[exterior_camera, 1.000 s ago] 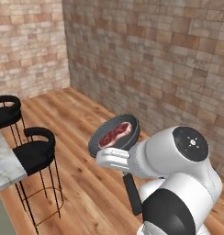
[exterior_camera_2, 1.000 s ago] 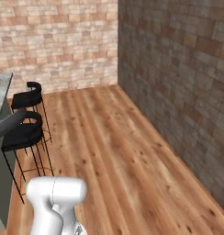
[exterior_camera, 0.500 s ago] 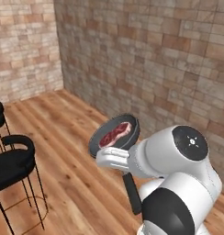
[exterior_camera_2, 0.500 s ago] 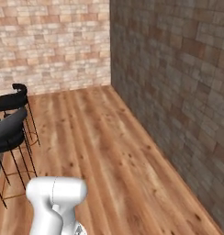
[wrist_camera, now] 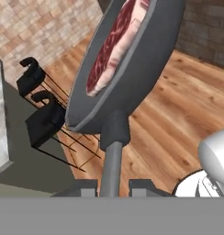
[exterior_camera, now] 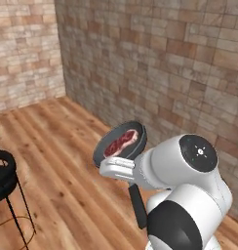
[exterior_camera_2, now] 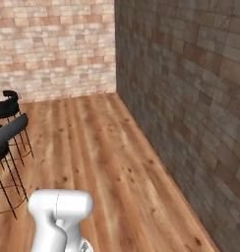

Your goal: Pick up the pan with the steak in it and place it on the dining table. Then place the steak on the plate.

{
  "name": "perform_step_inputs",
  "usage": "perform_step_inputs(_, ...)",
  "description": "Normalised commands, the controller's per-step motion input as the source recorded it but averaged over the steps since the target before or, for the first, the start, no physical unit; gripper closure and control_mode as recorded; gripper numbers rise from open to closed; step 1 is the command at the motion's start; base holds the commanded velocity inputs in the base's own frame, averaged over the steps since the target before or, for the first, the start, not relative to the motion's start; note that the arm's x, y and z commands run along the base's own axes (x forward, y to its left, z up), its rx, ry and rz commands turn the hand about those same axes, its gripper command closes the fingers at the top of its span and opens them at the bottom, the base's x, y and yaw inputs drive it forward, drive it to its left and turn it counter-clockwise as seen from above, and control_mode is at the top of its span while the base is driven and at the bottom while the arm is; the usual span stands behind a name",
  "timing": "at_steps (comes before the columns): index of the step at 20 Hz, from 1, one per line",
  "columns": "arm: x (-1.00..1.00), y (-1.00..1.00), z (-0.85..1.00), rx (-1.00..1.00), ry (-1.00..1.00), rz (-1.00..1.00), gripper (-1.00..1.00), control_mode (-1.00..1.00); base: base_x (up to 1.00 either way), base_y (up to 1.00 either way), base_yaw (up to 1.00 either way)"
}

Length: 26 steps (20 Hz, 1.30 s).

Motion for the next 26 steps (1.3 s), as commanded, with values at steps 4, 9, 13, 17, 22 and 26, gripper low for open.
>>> perform_step_inputs(4, 0.00, 0.00, 0.00, 0.00, 0.00, 0.00, 1.00, 1.00, 0.18, -0.79, 0.12)
perform_step_inputs(9, 0.00, 0.00, 0.00, 0.00, 0.00, 0.00, 1.00, 1.00, 0.51, -0.72, 0.08)
perform_step_inputs(13, 0.00, 0.00, 0.00, 0.00, 0.00, 0.00, 1.00, 1.00, 0.99, -0.46, 0.00)
perform_step_inputs(17, 0.00, 0.00, 0.00, 0.00, 0.00, 0.00, 1.00, 1.00, 1.00, -0.37, 0.00)
perform_step_inputs(22, 0.00, 0.00, 0.00, 0.00, 0.00, 0.00, 1.00, 1.00, 1.00, -0.24, -0.02)
perform_step_inputs(26, 0.00, 0.00, 0.00, 0.00, 0.00, 0.00, 1.00, 1.00, 1.00, -0.09, -0.06)
